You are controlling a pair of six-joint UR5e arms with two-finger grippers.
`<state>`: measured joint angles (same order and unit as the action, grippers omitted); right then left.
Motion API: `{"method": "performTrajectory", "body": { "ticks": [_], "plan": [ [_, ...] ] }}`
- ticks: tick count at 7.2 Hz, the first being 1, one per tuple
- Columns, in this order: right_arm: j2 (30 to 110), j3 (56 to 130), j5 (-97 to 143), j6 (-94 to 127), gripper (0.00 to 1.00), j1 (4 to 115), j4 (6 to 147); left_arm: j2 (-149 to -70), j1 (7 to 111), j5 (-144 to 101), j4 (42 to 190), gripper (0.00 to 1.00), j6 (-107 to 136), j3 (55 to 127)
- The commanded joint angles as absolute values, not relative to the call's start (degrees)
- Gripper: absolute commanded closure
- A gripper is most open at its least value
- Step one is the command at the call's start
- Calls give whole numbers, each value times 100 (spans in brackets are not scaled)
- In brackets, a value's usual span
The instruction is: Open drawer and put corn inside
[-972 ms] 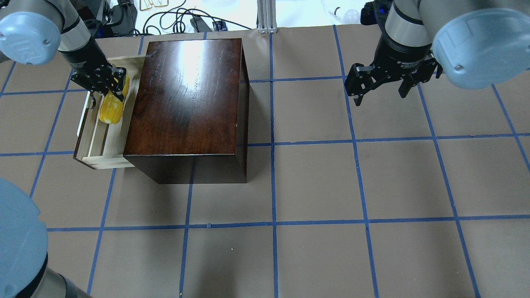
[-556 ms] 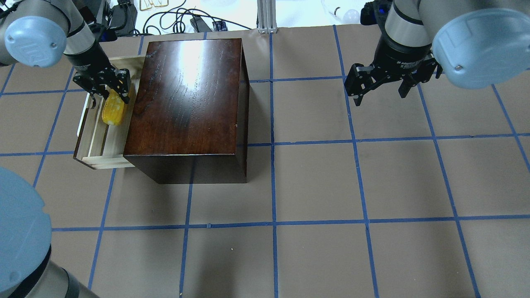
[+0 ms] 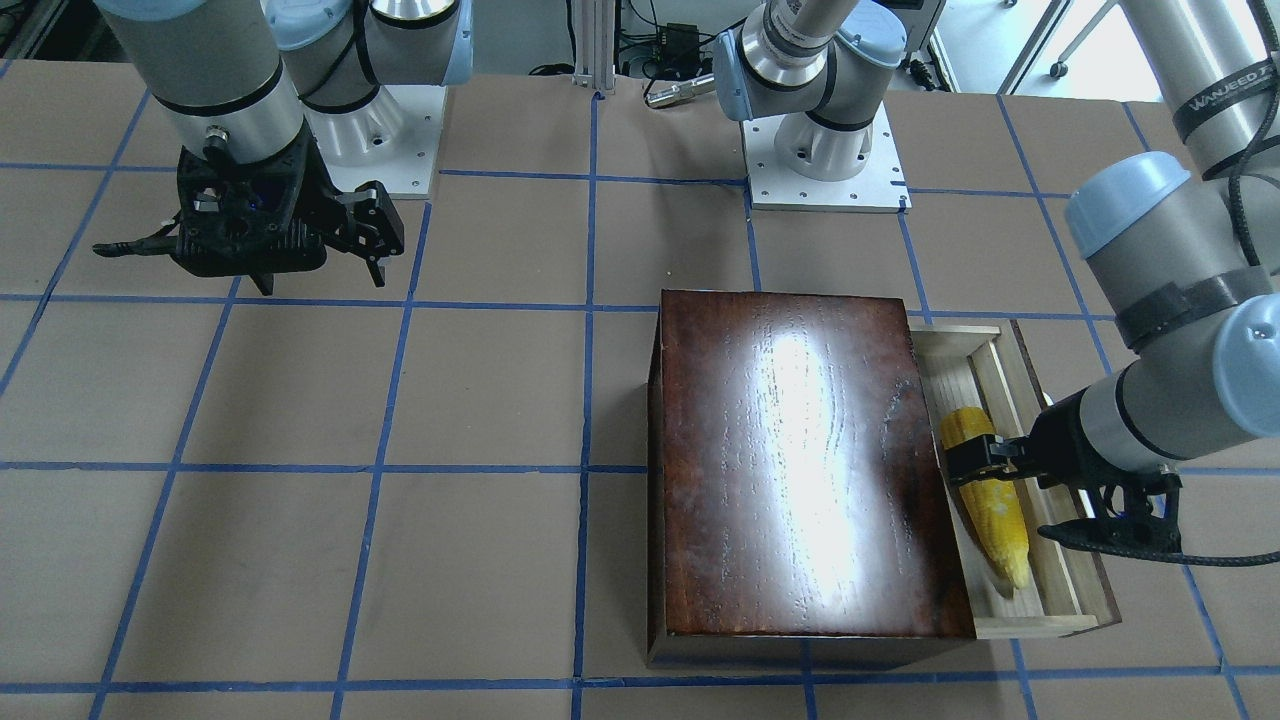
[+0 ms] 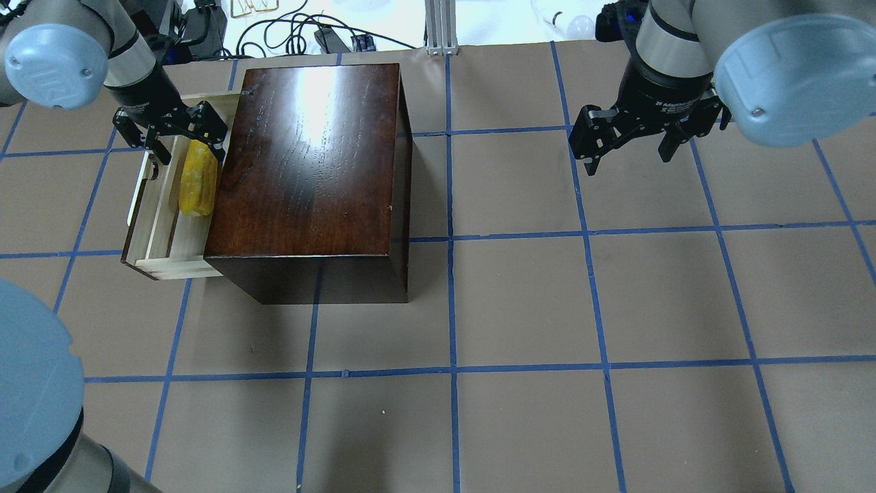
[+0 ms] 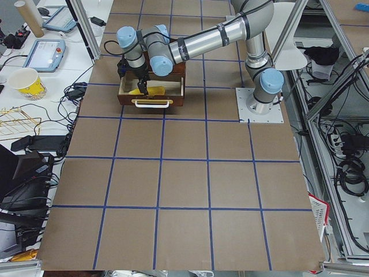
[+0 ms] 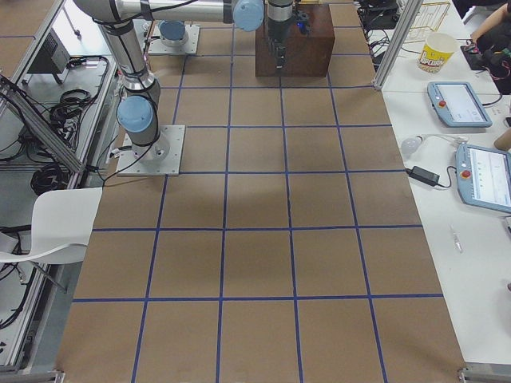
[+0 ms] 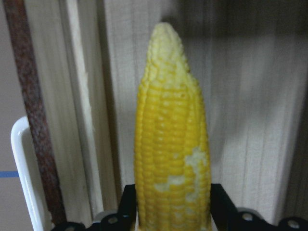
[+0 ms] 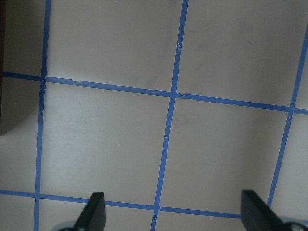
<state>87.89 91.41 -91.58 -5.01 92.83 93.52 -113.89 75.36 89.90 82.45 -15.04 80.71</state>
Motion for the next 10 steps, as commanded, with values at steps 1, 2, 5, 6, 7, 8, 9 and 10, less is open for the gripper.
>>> {"method": "performTrajectory", "body": {
  "ticks": [1,2,5,6,7,8,9,10],
  "plan": [
    [8789,9141,-9158,-501,0,9290,9352,-11259,7584,8965,8558,0,-1494,7754],
    [8789,9141,-9158,-501,0,9290,9352,-11207,7611,8974,8778,0,-1433,7491],
    [8789,9141,-9158,-501,0,9290,9352,-10917,7856,8974,9298,0,-1206,7128],
    [8789,9149,-9158,-501,0,9290,9352,-10716,8084,8956,9368,0,-630,7128],
    [8789,9141,-9158,-501,0,9290,9352,-10557,8390,8991,9421,0,-485,7163],
    [8789,9141,-9158,-501,0,9290,9352,-10477,8637,8965,9483,0,-423,7180],
    [8789,9149,-9158,-501,0,9290,9352,-10390,8770,8991,9684,0,-413,7198],
    [8789,9141,-9158,-501,0,9290,9352,-10293,8893,8974,9886,0,-422,7224]
  ]
}}
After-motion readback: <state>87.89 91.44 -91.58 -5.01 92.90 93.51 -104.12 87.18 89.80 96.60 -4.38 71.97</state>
